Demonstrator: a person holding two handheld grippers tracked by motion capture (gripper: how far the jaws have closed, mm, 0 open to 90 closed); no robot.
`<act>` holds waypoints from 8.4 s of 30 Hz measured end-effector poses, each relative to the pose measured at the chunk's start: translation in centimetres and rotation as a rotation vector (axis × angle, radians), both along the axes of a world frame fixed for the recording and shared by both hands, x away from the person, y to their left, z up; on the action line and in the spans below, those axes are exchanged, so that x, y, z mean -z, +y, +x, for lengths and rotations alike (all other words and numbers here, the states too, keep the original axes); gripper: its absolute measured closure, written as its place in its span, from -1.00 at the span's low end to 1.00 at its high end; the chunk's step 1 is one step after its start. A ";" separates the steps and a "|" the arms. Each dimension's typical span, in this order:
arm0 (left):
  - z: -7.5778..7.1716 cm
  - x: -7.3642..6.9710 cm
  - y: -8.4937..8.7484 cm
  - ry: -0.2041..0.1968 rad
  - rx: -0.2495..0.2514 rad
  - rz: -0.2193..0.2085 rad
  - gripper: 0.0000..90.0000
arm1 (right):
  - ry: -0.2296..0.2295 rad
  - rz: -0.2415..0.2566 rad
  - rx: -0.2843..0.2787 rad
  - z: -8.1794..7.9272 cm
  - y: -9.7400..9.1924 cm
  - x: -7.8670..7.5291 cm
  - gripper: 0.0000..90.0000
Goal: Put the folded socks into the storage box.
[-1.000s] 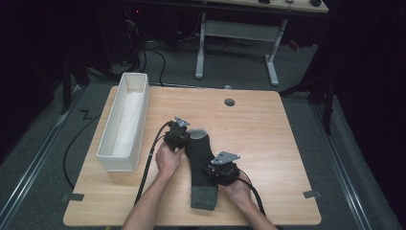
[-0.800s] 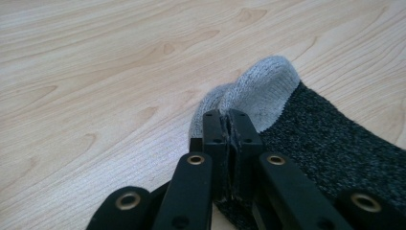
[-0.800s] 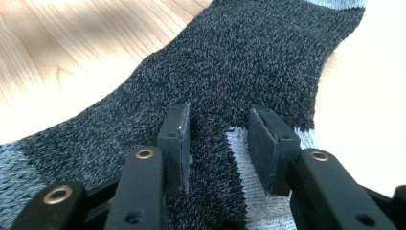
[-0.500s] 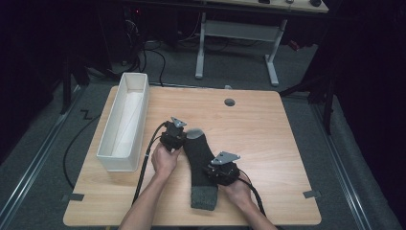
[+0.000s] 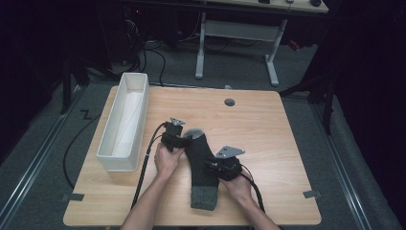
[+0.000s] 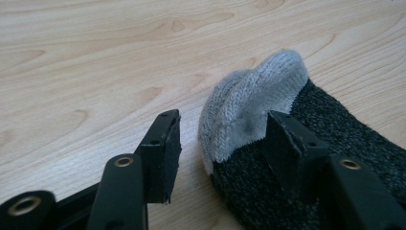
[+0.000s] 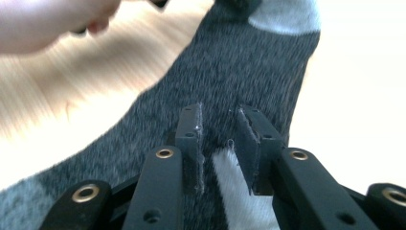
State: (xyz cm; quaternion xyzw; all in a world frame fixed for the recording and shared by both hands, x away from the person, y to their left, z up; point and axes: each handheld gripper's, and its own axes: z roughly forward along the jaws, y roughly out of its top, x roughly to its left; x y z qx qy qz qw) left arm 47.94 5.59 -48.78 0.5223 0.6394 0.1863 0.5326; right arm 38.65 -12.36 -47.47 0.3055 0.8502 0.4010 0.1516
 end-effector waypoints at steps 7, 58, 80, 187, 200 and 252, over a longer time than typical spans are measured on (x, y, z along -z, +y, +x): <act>0.4 0.5 0.0 0.025 0.008 -0.029 0.04 | 0.012 -0.013 0.039 1.5 1.5 0.0 0.59; -1.7 -3.8 0.7 -0.042 0.143 -0.196 0.66 | 0.057 0.024 0.021 0.5 0.6 0.1 0.40; -4.2 -7.0 1.5 -0.098 0.231 -0.271 0.67 | 0.070 -0.024 0.038 3.0 4.0 1.0 0.40; -7.7 -6.2 1.8 -0.189 0.301 -0.244 0.64 | 0.006 -0.039 0.070 -1.4 2.5 2.5 -0.17; -7.9 -4.5 1.0 -0.164 0.296 -0.181 0.62 | 0.019 -0.038 0.089 0.0 3.6 2.6 -0.18; -11.8 -2.1 1.1 -0.120 0.333 -0.147 -0.09 | 0.079 0.043 0.007 3.0 2.5 -4.3 0.89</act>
